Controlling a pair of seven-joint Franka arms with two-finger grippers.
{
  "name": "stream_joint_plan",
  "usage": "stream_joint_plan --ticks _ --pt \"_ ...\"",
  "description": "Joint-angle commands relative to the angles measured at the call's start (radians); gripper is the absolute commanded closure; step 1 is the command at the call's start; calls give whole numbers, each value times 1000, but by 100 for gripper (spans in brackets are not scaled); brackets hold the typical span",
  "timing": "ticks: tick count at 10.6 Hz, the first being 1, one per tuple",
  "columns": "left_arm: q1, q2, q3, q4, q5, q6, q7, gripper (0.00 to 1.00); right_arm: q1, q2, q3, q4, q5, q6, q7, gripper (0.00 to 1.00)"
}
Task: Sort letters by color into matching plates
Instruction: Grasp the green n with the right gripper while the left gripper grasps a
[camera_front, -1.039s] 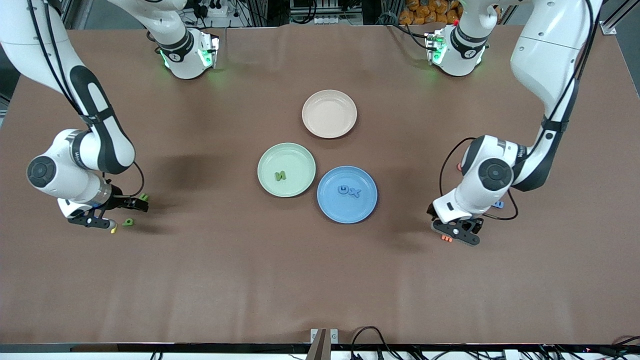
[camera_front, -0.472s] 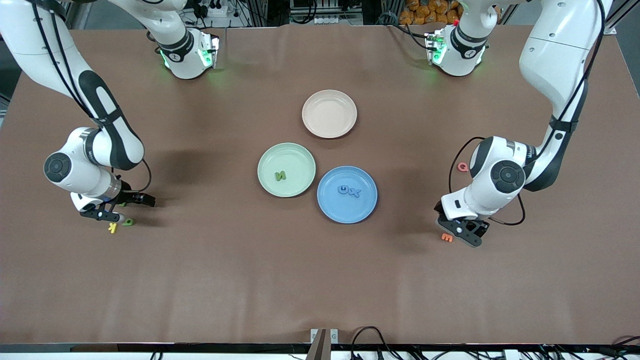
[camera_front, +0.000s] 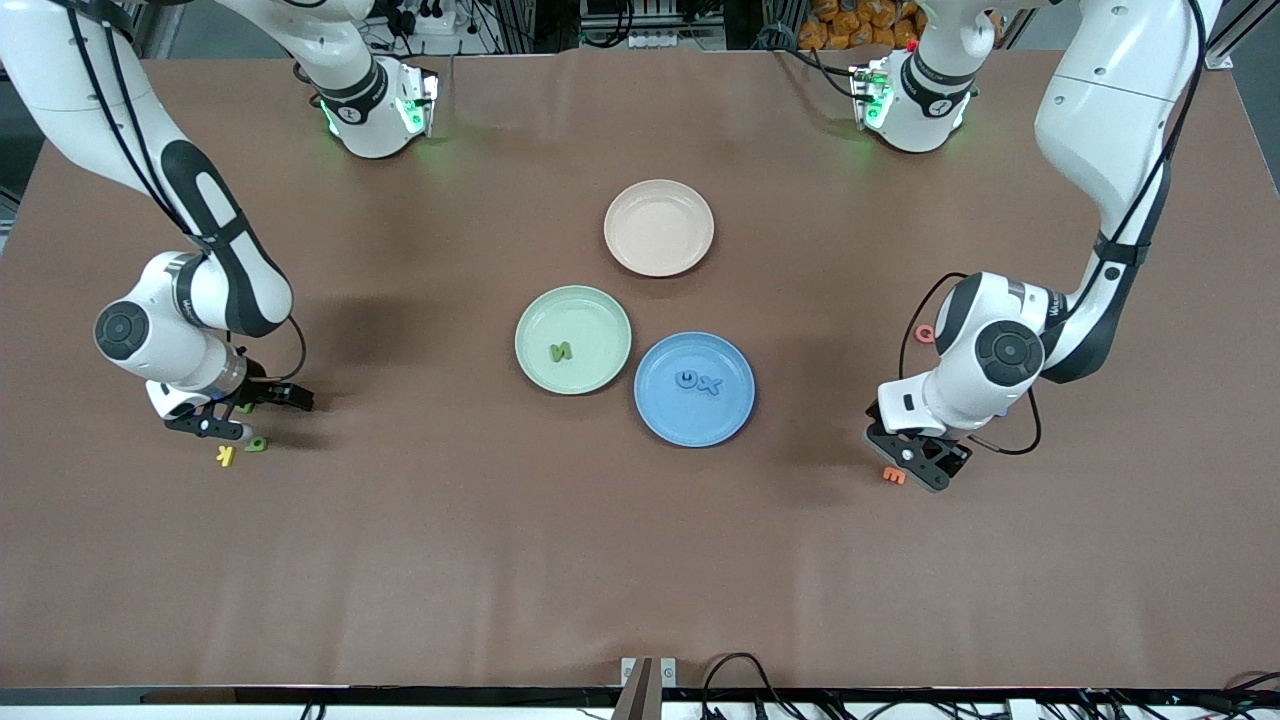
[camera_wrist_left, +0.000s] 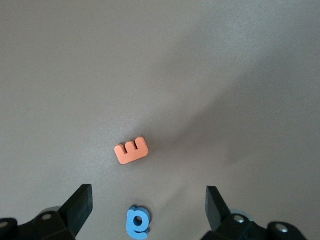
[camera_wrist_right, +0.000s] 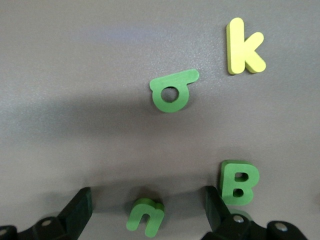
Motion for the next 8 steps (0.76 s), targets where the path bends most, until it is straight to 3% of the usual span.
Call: stream_joint_plan --ticks 1,8 --pt "9 11 -1 1 -26 -9 36 0 -15 -39 14 -49 -7 7 -1 0" --pt "71 64 5 3 -18 -9 204 0 -14 -51 17 -73 -5 10 -1 0"
